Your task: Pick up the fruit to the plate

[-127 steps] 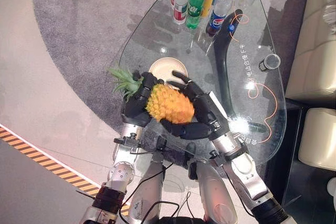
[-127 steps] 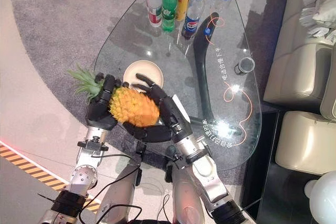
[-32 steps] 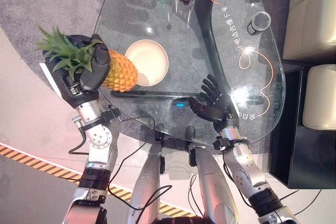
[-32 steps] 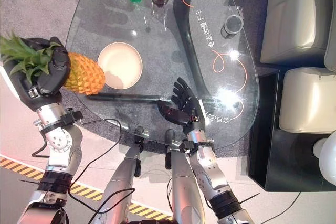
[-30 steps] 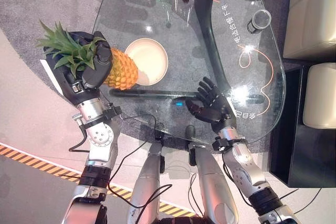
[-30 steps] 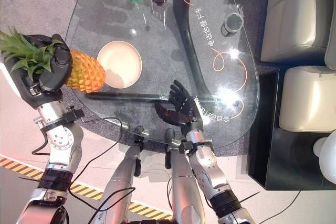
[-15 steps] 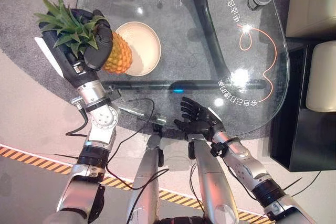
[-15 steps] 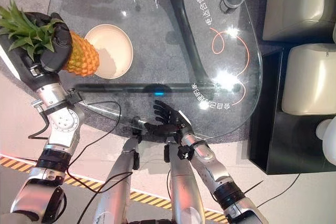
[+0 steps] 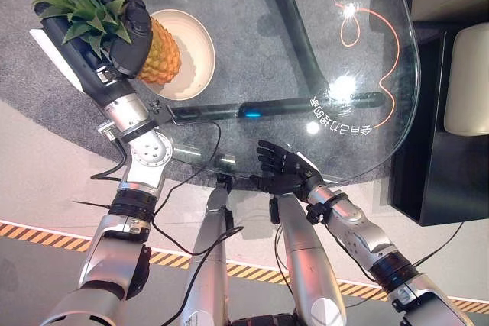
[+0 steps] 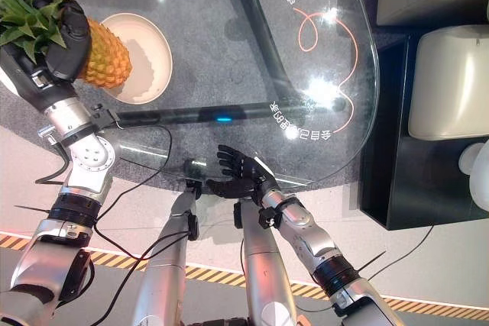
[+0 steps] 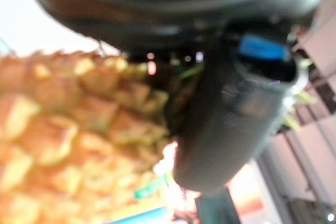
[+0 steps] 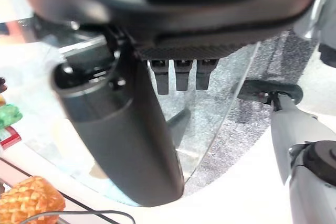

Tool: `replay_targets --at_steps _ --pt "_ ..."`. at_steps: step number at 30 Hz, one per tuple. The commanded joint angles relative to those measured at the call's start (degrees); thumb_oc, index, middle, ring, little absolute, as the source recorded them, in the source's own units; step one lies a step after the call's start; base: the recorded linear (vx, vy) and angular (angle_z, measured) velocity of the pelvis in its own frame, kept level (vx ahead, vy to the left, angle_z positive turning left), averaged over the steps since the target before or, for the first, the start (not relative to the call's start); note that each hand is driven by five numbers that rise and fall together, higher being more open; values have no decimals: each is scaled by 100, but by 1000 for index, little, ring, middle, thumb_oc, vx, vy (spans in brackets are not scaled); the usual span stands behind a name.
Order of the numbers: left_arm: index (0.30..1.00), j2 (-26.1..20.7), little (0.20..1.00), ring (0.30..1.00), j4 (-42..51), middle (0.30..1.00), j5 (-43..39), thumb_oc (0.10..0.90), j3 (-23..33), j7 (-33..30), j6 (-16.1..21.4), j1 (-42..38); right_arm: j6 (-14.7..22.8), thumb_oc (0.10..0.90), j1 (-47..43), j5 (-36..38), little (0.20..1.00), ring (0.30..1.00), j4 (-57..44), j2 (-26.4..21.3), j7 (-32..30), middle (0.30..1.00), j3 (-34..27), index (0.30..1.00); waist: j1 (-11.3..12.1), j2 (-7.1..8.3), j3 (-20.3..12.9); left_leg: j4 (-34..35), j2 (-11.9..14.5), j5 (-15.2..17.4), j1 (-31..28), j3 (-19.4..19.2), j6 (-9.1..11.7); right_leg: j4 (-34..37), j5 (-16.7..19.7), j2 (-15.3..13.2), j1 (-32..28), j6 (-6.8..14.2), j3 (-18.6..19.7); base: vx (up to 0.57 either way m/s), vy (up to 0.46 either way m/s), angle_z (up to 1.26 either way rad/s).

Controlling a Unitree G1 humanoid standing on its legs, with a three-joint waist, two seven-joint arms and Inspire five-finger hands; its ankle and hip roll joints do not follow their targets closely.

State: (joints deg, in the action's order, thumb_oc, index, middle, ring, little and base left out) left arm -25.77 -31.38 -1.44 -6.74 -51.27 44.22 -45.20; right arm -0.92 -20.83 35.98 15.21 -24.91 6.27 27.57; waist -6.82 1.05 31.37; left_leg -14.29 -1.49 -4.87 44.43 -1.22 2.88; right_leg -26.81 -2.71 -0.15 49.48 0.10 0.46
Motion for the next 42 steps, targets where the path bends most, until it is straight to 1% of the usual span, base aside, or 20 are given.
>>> replay_targets --at_steps 1,7,12,15,18,23,26,31,39,42 --pt "300 -485 200 300 316 300 390 100 -20 -353 857 -719 177 800 59 7 900 900 -450 96 248 900 153 900 -32 157 -157 -851 -228 492 360 -175 -19 701 589 -16 117 294 72 0 0 0" --pt "300 -487 200 300 110 300 121 100 -115 -327 748 -877 234 800 -6 41 900 900 -448 78 222 900 157 900 -72 183 -157 -933 -231 493 566 -166 -4 663 627 -10 320 316 89 0 0 0" --pt "300 -499 200 300 -319 300 -155 100 -255 -254 717 -1080 251 800 -135 113 900 900 -422 55 205 900 186 900 -139 218 -157 -1024 -251 505 763 -170 -1 613 670 14 528 326 138 0 0 0" --pt "300 -547 200 300 -552 300 -459 100 -310 -31 733 -1186 268 800 -222 167 900 900 -368 38 208 900 197 900 -156 232 -157 -1043 -254 498 819 -174 5 604 688 22 581 330 147 -3 1 -3" --pt "300 -607 200 300 -830 300 -721 100 -402 39 756 -1323 318 800 -337 218 900 900 -290 30 187 900 235 900 -183 248 -157 -1046 -247 489 879 -180 36 634 718 13 630 342 165 -6 4 -8" --pt "300 -622 200 300 -1162 300 -736 100 -549 161 624 -1468 348 800 -462 313 900 900 -245 -6 207 900 274 900 -217 259 -157 -1049 -261 486 930 -172 39 628 740 28 690 350 193 2 1 -1" --pt "300 -631 200 300 -1285 300 -834 100 -565 164 679 -1480 359 800 -521 351 900 900 -220 -27 200 900 290 900 -211 257 -157 -1050 -265 464 976 -162 59 634 753 19 726 351 185 0 0 0" --pt "300 -647 200 300 -1415 300 -729 100 -596 43 673 -1520 364 800 -582 390 900 900 -176 -24 136 900 302 900 -209 263 -157 -1069 -254 454 1060 -144 77 619 765 4 805 347 173 0 0 0" --pt "300 -675 200 300 -1392 300 -223 100 -621 -390 624 -1563 355 800 -656 390 900 900 -160 -12 80 900 302 900 -186 245 -157 -1109 -259 441 1174 -95 93 554 746 10 905 332 161 0 0 0" --pt "300 -753 200 300 -1365 300 185 100 -640 -806 540 -1657 329 800 -689 420 900 900 -177 -37 60 900 303 900 -176 236 -157 -1127 -259 443 1201 -74 100 538 737 3 924 325 153 0 0 0"
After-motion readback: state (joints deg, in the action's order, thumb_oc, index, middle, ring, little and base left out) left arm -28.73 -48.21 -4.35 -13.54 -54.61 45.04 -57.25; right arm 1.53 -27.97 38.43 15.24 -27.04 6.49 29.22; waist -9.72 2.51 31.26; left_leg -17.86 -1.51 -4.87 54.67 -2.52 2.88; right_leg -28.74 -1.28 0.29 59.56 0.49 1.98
